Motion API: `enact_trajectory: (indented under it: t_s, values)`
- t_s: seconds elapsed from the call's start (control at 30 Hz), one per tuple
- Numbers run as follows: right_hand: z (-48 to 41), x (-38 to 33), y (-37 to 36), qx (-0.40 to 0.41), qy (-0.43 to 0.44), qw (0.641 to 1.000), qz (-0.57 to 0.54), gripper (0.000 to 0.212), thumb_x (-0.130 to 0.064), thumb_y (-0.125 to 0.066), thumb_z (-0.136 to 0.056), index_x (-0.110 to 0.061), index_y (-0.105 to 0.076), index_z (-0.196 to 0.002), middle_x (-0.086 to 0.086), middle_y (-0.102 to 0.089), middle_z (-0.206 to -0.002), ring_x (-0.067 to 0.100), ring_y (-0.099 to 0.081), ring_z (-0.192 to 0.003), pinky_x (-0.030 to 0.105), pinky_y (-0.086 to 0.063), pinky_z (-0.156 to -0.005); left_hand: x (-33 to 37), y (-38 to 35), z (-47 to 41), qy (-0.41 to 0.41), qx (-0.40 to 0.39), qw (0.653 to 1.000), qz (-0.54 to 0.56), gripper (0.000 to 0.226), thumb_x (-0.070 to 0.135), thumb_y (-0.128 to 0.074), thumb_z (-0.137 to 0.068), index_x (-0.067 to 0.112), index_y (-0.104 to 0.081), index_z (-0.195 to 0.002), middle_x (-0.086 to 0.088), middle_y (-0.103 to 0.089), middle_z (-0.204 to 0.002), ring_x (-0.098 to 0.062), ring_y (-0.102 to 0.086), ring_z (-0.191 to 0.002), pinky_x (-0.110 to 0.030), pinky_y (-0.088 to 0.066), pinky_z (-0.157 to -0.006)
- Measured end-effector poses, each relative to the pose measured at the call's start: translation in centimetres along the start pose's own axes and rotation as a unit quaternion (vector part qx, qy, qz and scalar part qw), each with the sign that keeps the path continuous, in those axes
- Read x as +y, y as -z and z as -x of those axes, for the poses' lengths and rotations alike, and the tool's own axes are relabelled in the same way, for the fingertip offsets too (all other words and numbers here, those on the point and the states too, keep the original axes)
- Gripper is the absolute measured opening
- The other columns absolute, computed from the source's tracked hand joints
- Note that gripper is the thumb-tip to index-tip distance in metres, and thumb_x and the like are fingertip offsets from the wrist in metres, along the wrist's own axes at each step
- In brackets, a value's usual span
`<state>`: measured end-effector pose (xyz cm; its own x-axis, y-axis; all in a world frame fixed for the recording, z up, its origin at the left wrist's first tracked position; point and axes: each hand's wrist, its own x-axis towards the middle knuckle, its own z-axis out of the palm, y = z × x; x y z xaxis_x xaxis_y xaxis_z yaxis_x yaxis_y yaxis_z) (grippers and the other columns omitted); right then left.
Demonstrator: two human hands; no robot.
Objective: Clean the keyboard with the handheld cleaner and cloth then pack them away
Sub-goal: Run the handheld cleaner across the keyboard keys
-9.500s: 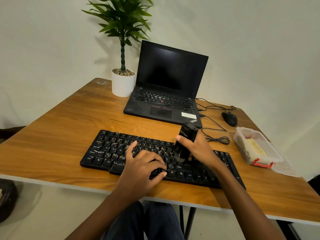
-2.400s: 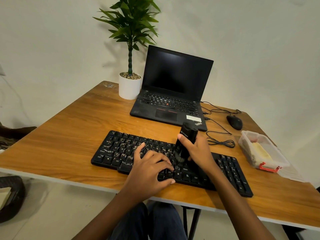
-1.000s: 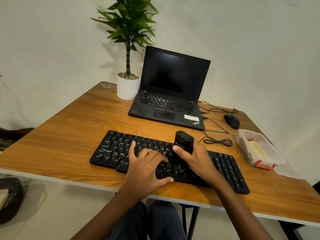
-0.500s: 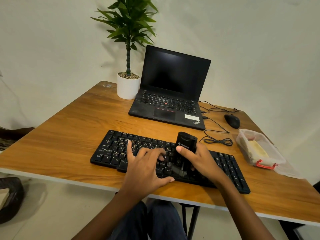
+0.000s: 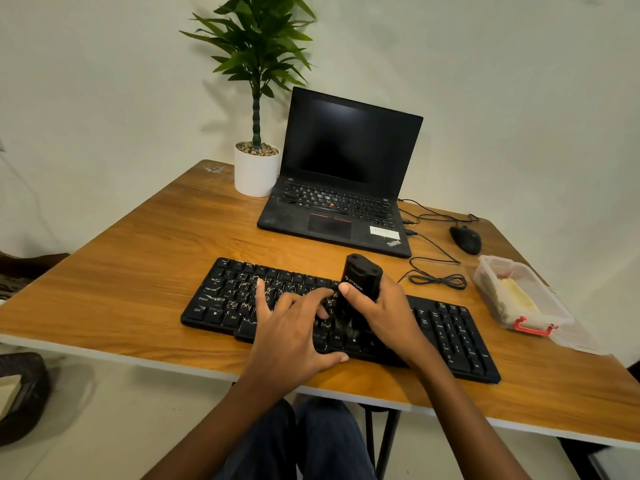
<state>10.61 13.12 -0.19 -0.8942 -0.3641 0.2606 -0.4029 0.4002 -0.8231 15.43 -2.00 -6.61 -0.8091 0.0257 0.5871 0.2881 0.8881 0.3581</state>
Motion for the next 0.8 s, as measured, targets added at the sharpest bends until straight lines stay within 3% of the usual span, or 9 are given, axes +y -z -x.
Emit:
enact_trajectory:
  t_s: [0.13, 0.27, 0.33, 0.4, 0.57, 0.67, 0.73, 0.8]
  values:
    - [-0.1, -0.6, 0.3, -0.089, -0.011, 0.996, -0.03, 0.013, -0.028, -0.06, -0.086, -0.029, -0.052, -0.096, -0.006, -0.062, -0.087, 0.001, -0.062, -0.076, 0.013, -0.047, -0.056, 0.0, 0.1, 0.0, -0.006, 0.01, 1.0, -0.018, 0.092, 0.079, -0.048, -0.055, 0.024, -0.041, -0.128, 0.019, -0.061, -0.086, -0.007, -0.059, -0.085, -0.063, -0.015, -0.105]
    - [-0.6, -0.3, 0.5, -0.044, -0.006, 0.999, -0.016, 0.012, -0.03, -0.062, -0.085, -0.029, -0.053, -0.093, -0.006, -0.06, -0.085, 0.005, -0.06, -0.078, 0.015, -0.047, -0.062, 0.0, 0.2, 0.0, 0.0, 0.002, 1.0, -0.002, 0.106, 0.08, -0.049, -0.054, 0.026, -0.027, -0.142, 0.022, -0.057, -0.085, -0.004, -0.056, -0.086, -0.06, -0.011, -0.106]
    - [0.0, 0.0, 0.0, -0.075, 0.004, 0.995, -0.061, 0.022, -0.036, -0.065, -0.082, -0.025, -0.055, -0.099, -0.004, -0.063, -0.087, 0.008, -0.063, -0.079, 0.018, -0.048, -0.062, 0.0, 0.2, -0.1, 0.003, 0.005, 1.0, -0.016, 0.116, 0.08, -0.053, -0.053, 0.024, -0.017, -0.148, 0.022, -0.054, -0.083, -0.004, -0.056, -0.084, -0.06, -0.012, -0.107]
    - [0.5, 0.1, -0.1, -0.107, 0.005, 0.991, -0.077, 0.028, -0.041, -0.064, -0.081, -0.022, -0.056, -0.1, -0.001, -0.064, -0.086, 0.012, -0.064, -0.073, 0.019, -0.047, -0.053, 0.1, 0.2, -0.1, 0.005, 0.007, 1.0, -0.018, 0.12, 0.08, -0.053, -0.054, 0.021, -0.01, -0.15, 0.023, -0.049, -0.082, -0.004, -0.056, -0.084, -0.061, -0.013, -0.107]
    - [-0.5, 0.3, 0.0, 0.034, 0.018, 0.999, 0.0, 0.009, -0.028, -0.062, -0.086, -0.027, -0.053, -0.088, -0.006, -0.06, -0.08, 0.0, -0.059, -0.073, 0.013, -0.047, -0.061, -0.1, 0.1, 0.0, 0.001, -0.015, 1.0, 0.003, 0.122, 0.079, -0.051, -0.055, 0.029, 0.009, -0.148, 0.025, -0.055, -0.088, -0.002, -0.052, -0.091, -0.057, -0.003, -0.111]
    - [-0.5, -0.1, 0.5, 0.113, -0.028, 0.988, -0.099, 0.007, -0.024, -0.059, -0.087, -0.028, -0.054, -0.088, -0.005, -0.064, -0.086, 0.007, -0.063, -0.08, 0.014, -0.05, -0.059, -0.1, 0.2, 0.1, -0.008, -0.001, 1.0, -0.001, 0.118, 0.081, -0.047, -0.056, 0.027, 0.0, -0.15, 0.024, -0.056, -0.089, -0.002, -0.054, -0.088, -0.057, -0.006, -0.11]
    - [-0.6, -0.2, 1.4, 0.186, -0.06, 0.969, -0.15, 0.006, -0.025, -0.06, -0.086, -0.028, -0.054, -0.089, -0.005, -0.064, -0.087, 0.01, -0.064, -0.08, 0.014, -0.05, -0.053, 0.0, 0.2, 0.1, -0.009, 0.006, 1.0, 0.01, 0.107, 0.08, -0.048, -0.058, 0.027, -0.019, -0.146, 0.023, -0.057, -0.09, -0.003, -0.056, -0.089, -0.057, -0.008, -0.11]
    - [-0.7, 0.1, 2.1, 0.213, -0.076, 0.965, -0.133, 0.009, -0.025, -0.063, -0.084, -0.026, -0.055, -0.087, -0.002, -0.065, -0.087, 0.011, -0.064, -0.075, 0.015, -0.049, -0.046, 0.0, 0.4, 0.0, -0.012, 0.01, 1.0, -0.005, 0.089, 0.08, -0.047, -0.061, 0.027, -0.043, -0.132, 0.02, -0.06, -0.095, -0.007, -0.059, -0.094, -0.059, -0.006, -0.111]
